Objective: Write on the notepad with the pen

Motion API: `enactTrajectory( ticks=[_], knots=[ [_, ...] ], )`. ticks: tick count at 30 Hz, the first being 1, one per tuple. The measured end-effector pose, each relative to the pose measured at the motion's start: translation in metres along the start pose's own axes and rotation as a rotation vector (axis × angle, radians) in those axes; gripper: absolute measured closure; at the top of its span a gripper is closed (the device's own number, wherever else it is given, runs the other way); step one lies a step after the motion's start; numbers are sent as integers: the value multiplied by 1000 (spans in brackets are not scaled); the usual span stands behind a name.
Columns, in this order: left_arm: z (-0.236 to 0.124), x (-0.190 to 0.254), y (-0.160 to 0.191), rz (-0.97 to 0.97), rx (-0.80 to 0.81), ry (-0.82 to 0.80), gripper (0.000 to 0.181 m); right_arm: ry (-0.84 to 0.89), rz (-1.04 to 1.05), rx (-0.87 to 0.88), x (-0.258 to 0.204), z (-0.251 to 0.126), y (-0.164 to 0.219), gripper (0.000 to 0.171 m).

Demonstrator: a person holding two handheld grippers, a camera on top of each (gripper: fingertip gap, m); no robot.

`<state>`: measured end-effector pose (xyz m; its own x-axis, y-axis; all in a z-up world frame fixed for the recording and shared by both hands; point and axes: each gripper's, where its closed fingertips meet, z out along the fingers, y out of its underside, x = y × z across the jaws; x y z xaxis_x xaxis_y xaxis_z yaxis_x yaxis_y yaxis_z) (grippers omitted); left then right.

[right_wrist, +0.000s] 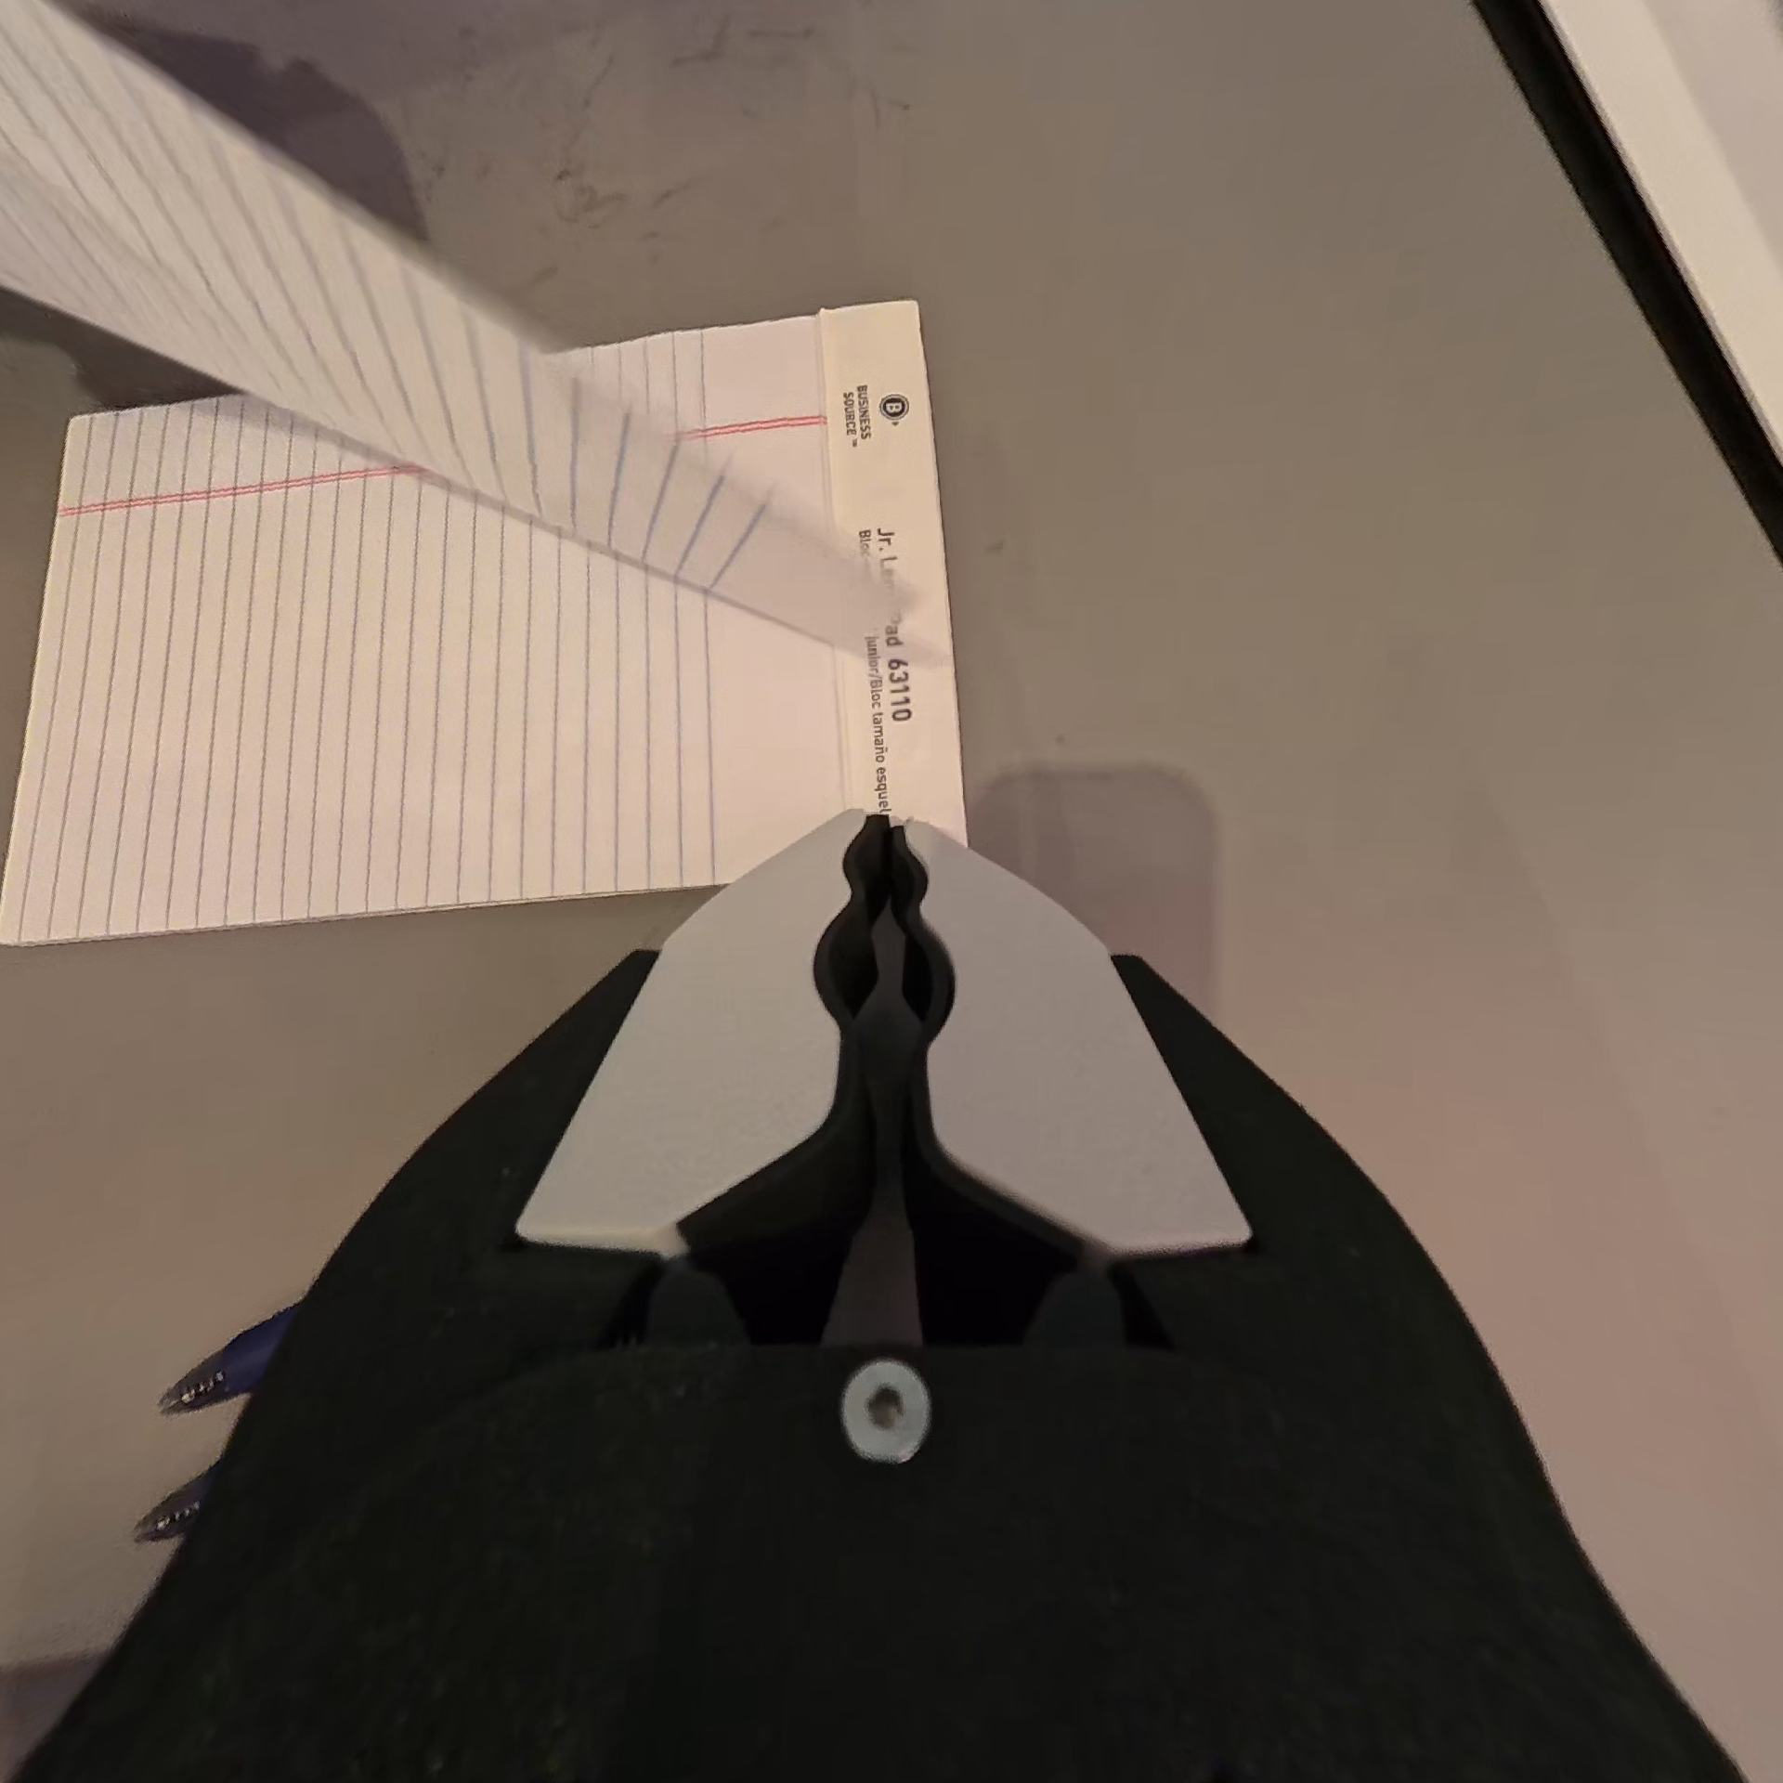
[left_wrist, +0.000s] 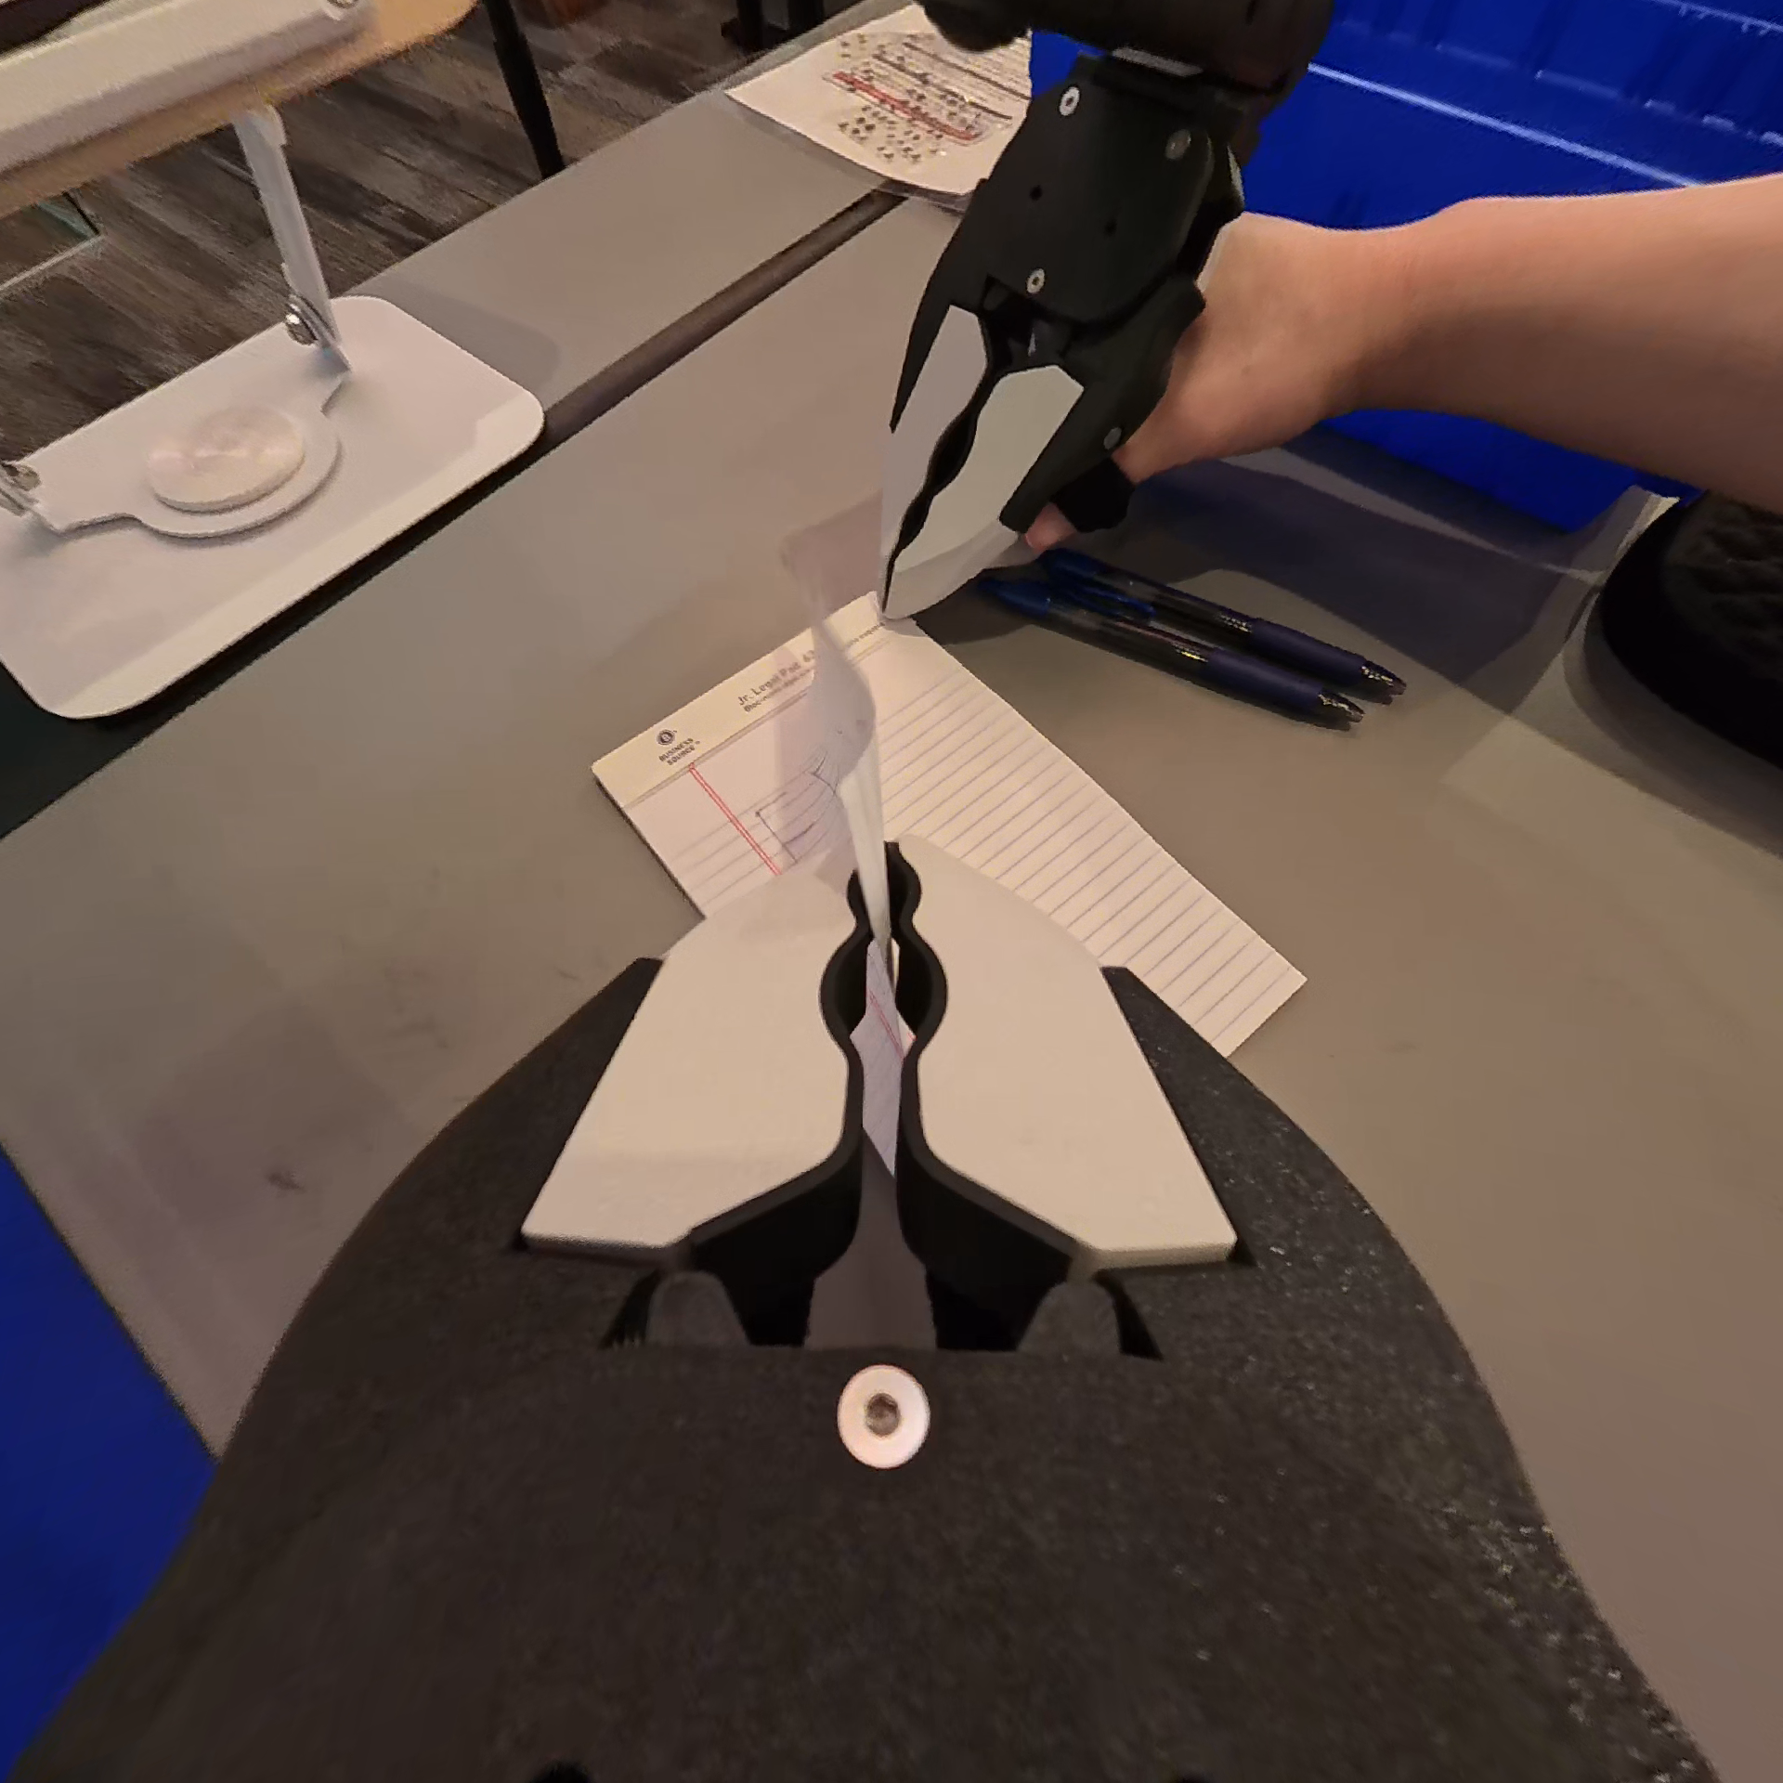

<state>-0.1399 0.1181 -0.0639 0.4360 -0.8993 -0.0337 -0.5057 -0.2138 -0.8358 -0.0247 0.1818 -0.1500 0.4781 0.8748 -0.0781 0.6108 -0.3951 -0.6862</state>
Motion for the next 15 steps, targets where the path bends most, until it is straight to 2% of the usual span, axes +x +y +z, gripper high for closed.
enactTrajectory(
  ticks=[15],
  knots=[
    [-24,-19,-10,-42,53,-75,181,4,3,3,0,0,0,170]
  ],
)
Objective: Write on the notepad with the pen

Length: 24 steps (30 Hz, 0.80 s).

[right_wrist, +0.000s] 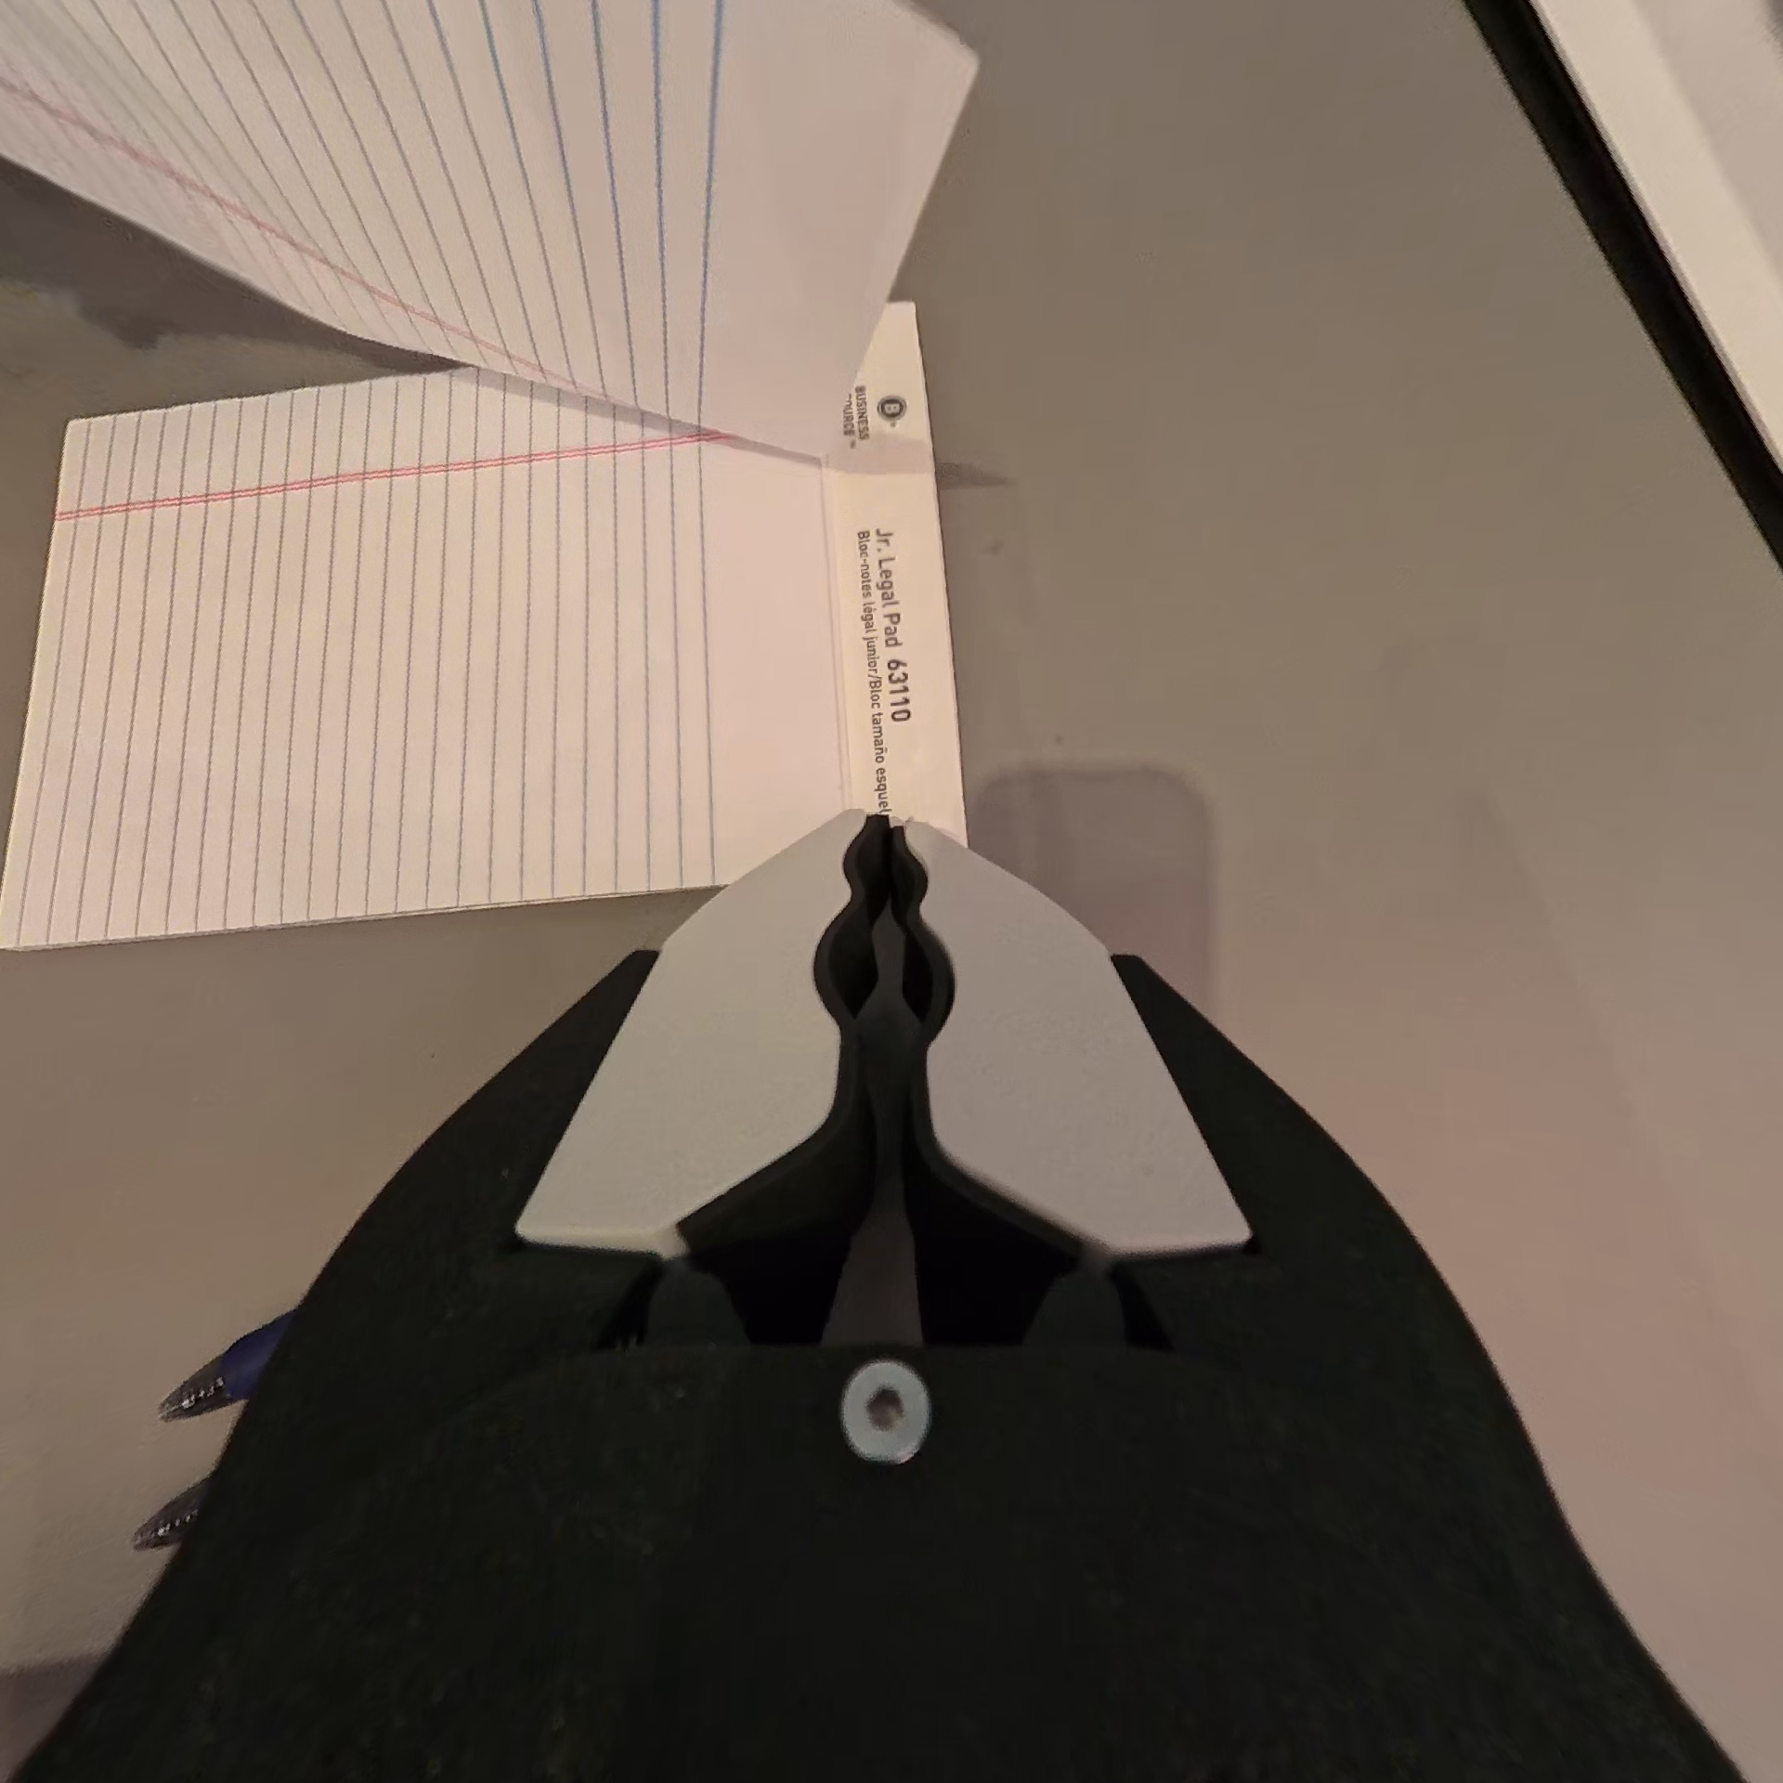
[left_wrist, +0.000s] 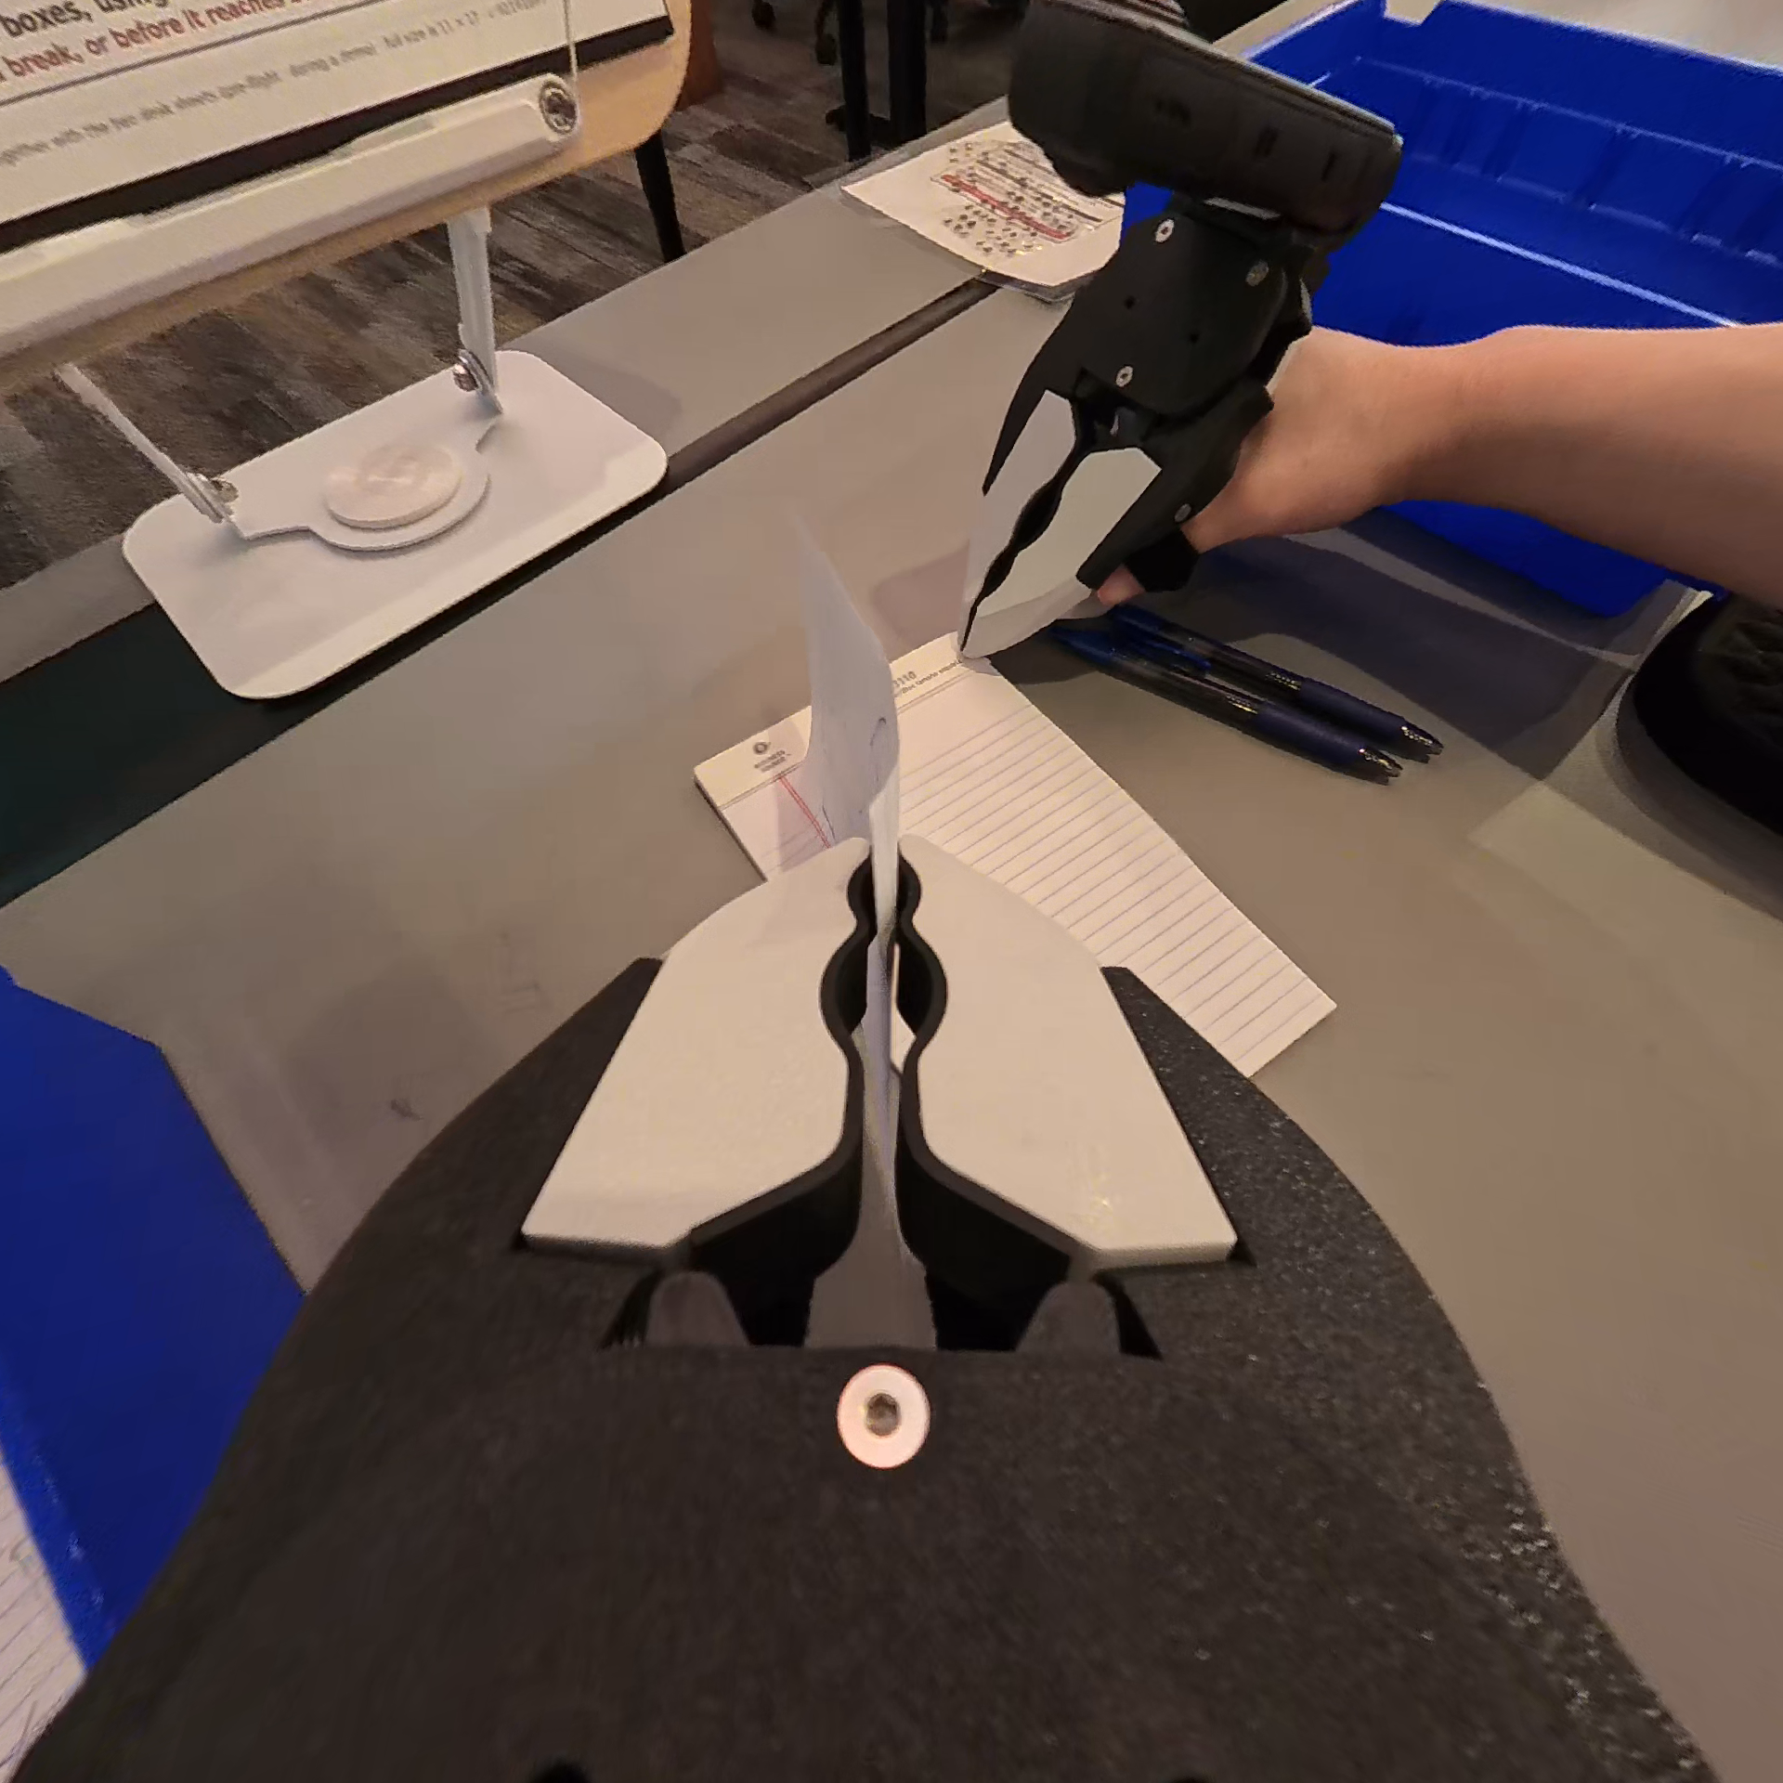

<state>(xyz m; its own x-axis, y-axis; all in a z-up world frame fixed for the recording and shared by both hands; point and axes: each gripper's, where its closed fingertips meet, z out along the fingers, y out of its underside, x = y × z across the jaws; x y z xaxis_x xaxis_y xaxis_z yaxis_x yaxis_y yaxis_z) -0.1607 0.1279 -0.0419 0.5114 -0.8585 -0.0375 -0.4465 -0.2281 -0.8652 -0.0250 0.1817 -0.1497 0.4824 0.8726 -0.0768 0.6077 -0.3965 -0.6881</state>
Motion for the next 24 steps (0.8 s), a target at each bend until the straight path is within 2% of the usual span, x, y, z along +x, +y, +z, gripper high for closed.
enactTrajectory(
  ticks=[24],
  knots=[
    [-42,-18,-20,-20,67,-83,181,27,25,-1,2,0,0,171]
  ],
)
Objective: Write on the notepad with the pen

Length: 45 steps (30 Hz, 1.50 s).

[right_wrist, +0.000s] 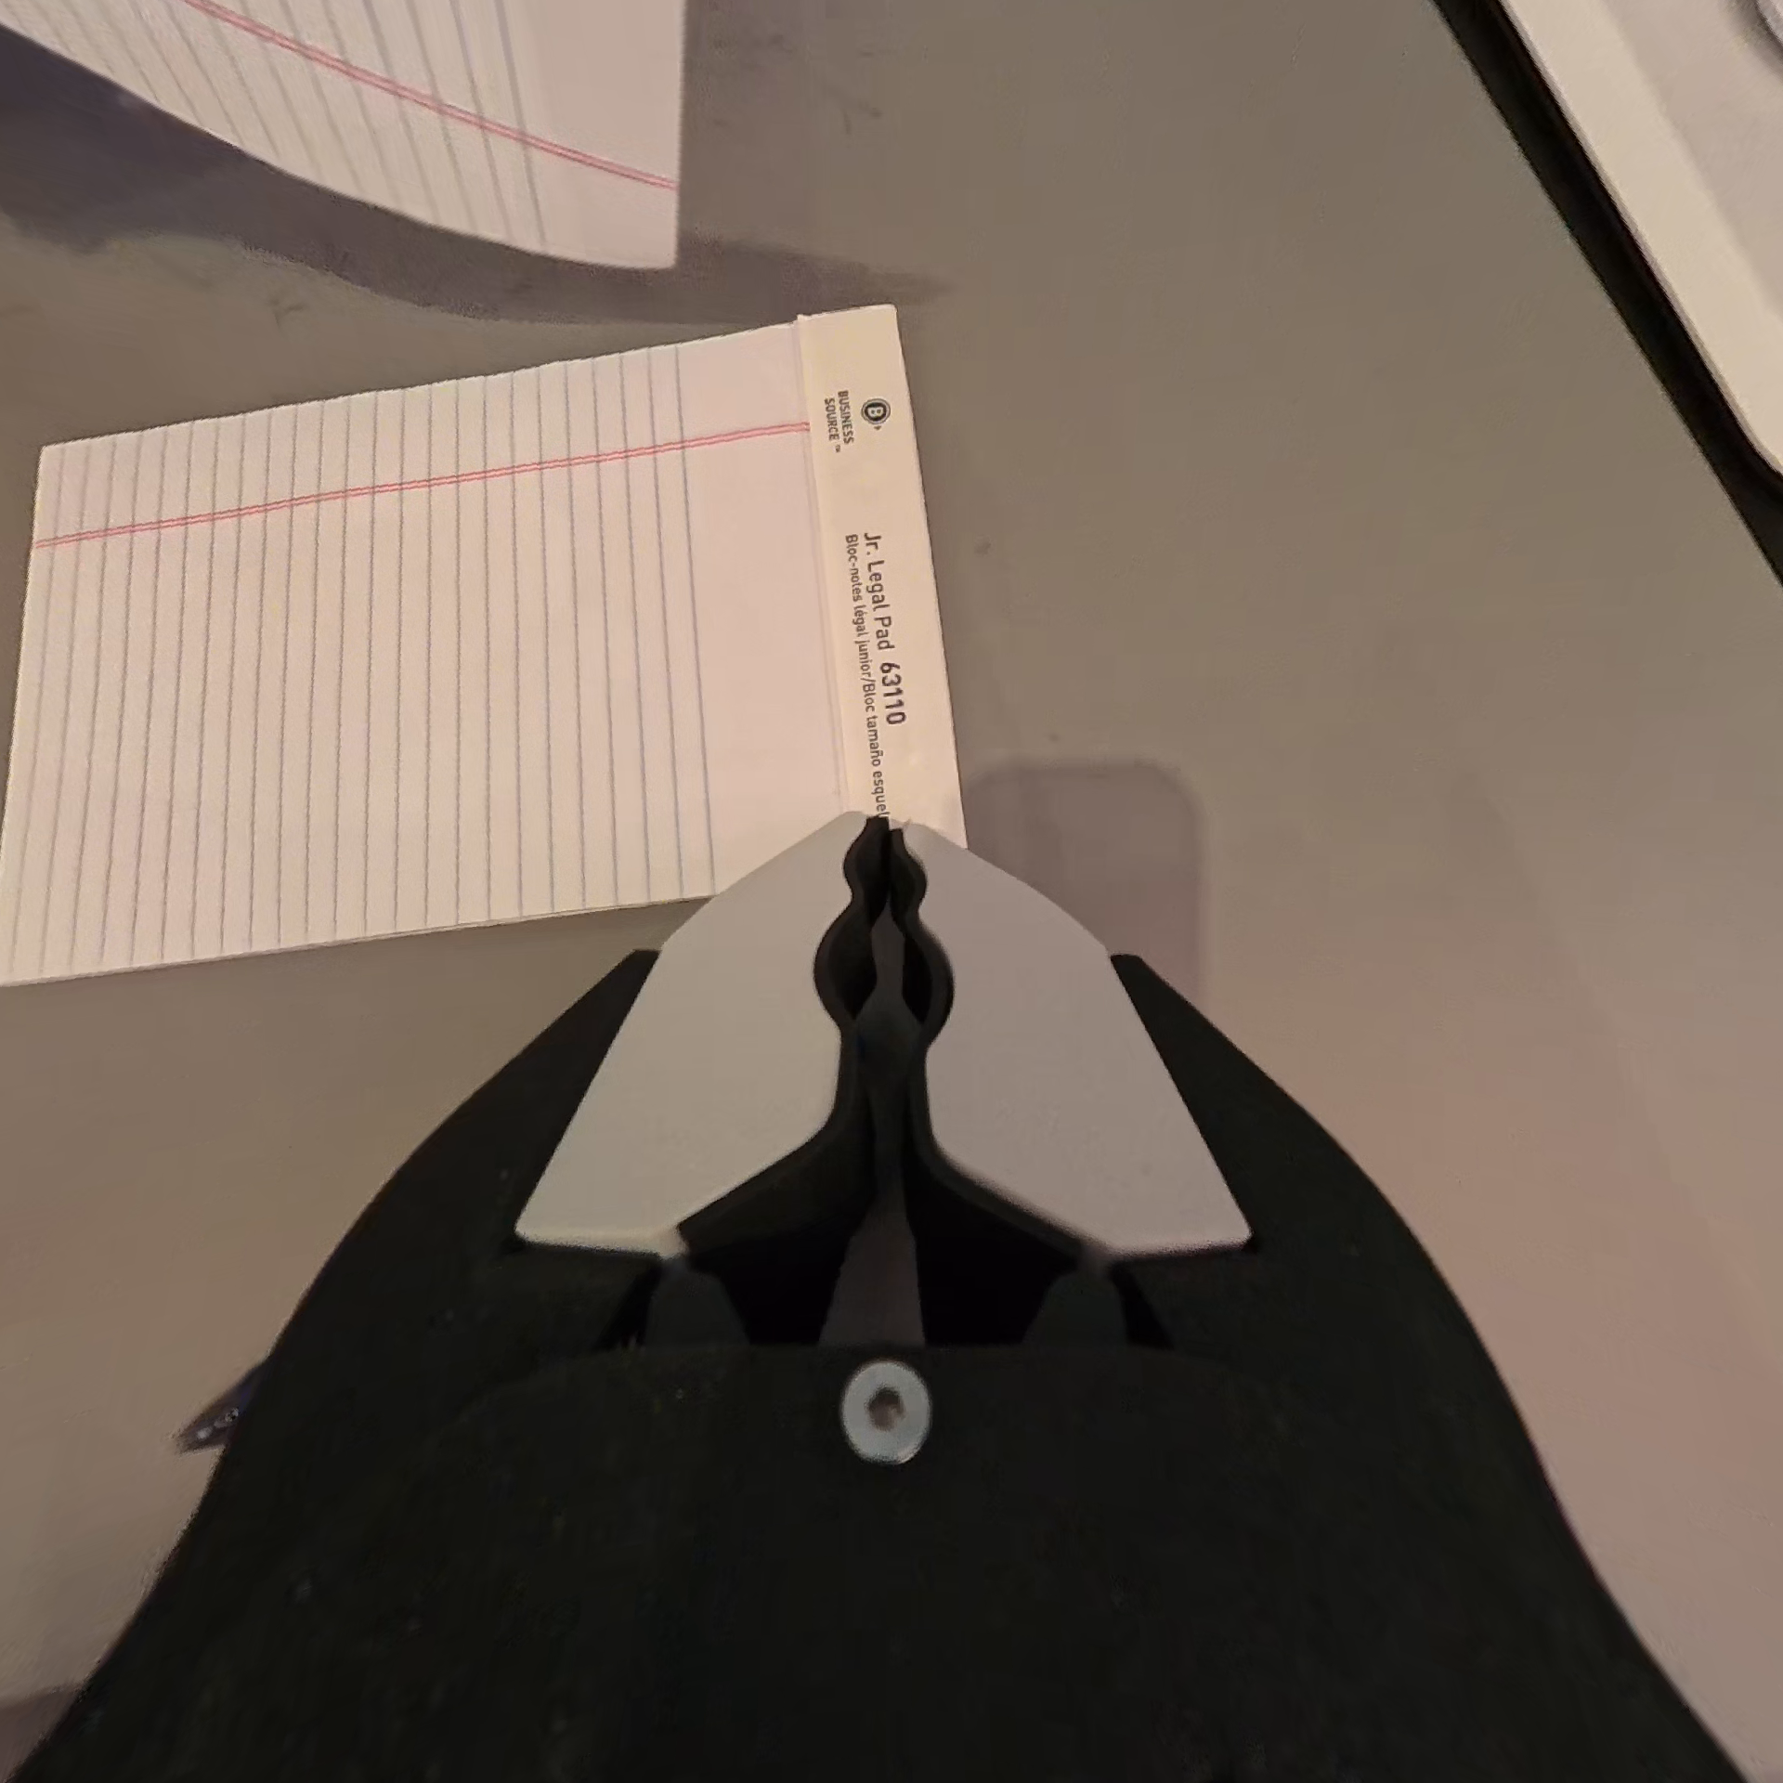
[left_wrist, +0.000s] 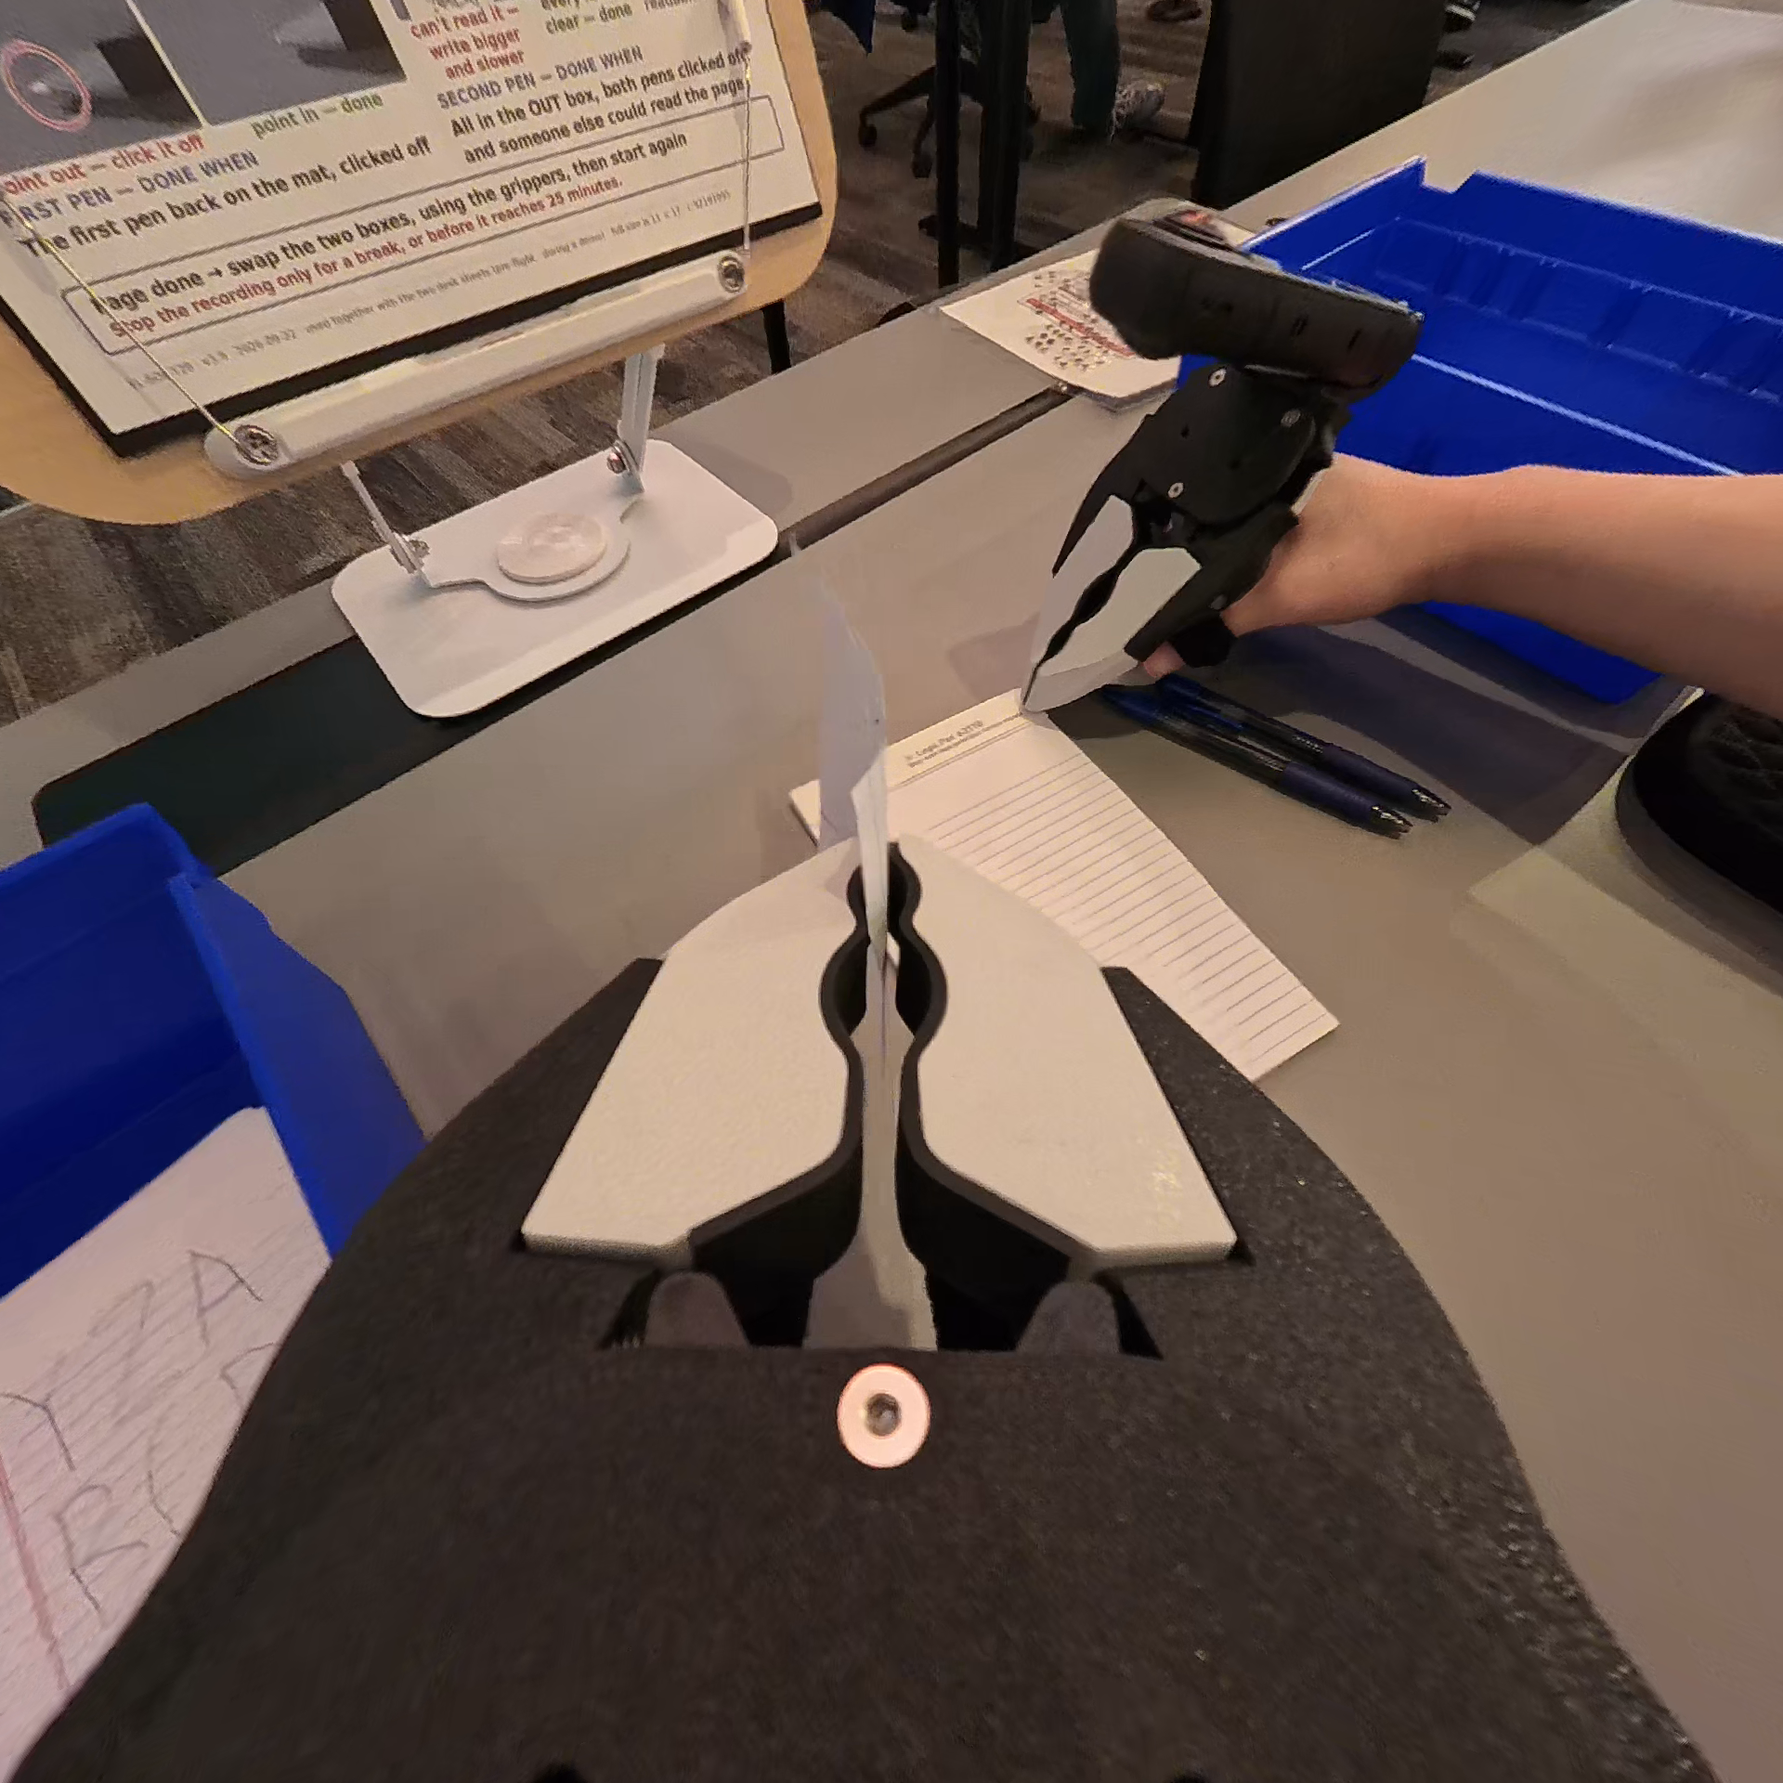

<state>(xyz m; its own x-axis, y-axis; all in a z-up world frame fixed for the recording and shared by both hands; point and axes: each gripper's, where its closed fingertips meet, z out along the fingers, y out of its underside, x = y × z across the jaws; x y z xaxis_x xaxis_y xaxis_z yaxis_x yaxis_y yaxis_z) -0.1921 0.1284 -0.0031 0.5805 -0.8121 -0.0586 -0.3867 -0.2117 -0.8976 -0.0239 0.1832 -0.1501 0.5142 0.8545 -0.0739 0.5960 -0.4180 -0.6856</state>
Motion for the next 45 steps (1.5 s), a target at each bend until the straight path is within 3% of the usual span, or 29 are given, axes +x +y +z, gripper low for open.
enactTrajectory(
  ticks=[3,4,6,8,10,13,20,25,35,43,45],
  knots=[
    [-2,20,12,36,-11,-23,181,85,146,-34,5,-5,-3,171],
    [-1,26,17,68,-14,-59,181,123,251,26,3,-11,-13,170],
    [-1,41,29,116,-18,-121,181,-63,456,241,-37,-31,-44,141],
    [4,59,42,125,-28,-144,181,-217,639,402,-71,-55,-61,137],
    [13,79,58,112,-62,-124,181,-272,740,385,-91,-63,-53,131],
    [25,97,74,71,-81,-107,181,-223,775,212,-110,-55,-24,126],
    [40,111,94,18,-114,-96,181,-351,983,131,-154,-29,-20,131],
    [42,118,94,45,-113,-105,181,-365,1146,159,-152,-14,-18,131],
    [44,129,97,133,-123,-118,181,-365,1230,138,-149,1,-14,134],
    [45,135,103,146,-149,-93,181,-331,1212,123,-145,3,-9,161],
    [47,137,107,137,-162,-84,173,-315,1191,126,-142,3,-8,171]
  ],
)
